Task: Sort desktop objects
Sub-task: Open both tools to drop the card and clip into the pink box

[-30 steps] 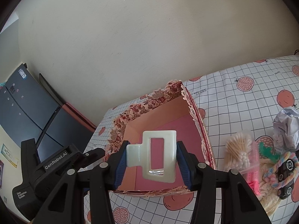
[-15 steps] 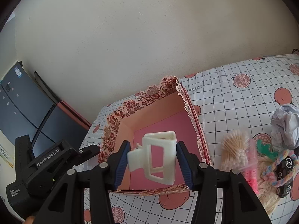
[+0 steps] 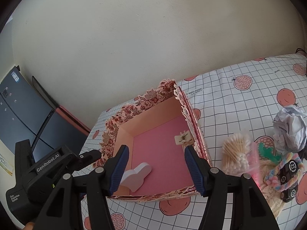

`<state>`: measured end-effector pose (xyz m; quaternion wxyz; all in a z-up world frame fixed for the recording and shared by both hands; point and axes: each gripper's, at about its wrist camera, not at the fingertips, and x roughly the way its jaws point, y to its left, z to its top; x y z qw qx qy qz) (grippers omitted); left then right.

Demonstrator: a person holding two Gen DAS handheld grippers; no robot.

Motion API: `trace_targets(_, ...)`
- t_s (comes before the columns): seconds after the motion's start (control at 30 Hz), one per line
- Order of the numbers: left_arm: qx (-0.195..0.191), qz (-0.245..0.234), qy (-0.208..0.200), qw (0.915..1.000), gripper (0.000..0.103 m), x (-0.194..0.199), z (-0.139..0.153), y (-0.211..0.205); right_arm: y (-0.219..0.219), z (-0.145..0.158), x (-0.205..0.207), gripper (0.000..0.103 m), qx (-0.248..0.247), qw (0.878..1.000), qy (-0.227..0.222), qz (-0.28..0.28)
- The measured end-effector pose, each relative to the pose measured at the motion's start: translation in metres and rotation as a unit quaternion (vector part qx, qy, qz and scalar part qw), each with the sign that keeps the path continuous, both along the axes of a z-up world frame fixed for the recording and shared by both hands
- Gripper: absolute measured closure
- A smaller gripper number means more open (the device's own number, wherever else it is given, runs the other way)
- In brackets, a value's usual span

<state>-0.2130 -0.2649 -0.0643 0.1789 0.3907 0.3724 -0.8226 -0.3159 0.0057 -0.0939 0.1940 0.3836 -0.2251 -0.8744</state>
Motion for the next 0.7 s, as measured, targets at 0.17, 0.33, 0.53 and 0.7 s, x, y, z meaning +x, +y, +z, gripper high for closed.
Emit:
trace_targets(0.17, 0.003, -0.003, -0.004, 1.0, 0.021, -0.001, -0.001, 0.001, 0.003, 0.0, 0.0, 0.039, 0.001, 1.0, -0.004, -0.002)
trace_targets(0.33, 0.004, -0.004, -0.006, 1.0, 0.021, -0.002, -0.001, 0.001, 0.004, 0.001, -0.001, 0.039, -0.001, 1.0, -0.004, -0.002)
trace_targets(0.53, 0.007, -0.006, -0.01, 0.9999, 0.021, -0.002, -0.001, 0.007, 0.006, 0.003, 0.001, 0.039, -0.001, 1.0, -0.005, -0.001)
trace_targets(0.7, 0.0, -0.006, -0.009, 0.9999, 0.021, -0.001, 0.005, 0.012, 0.011, 0.009, 0.004, 0.039, 0.0, 1.0, 0.0, 0.0)
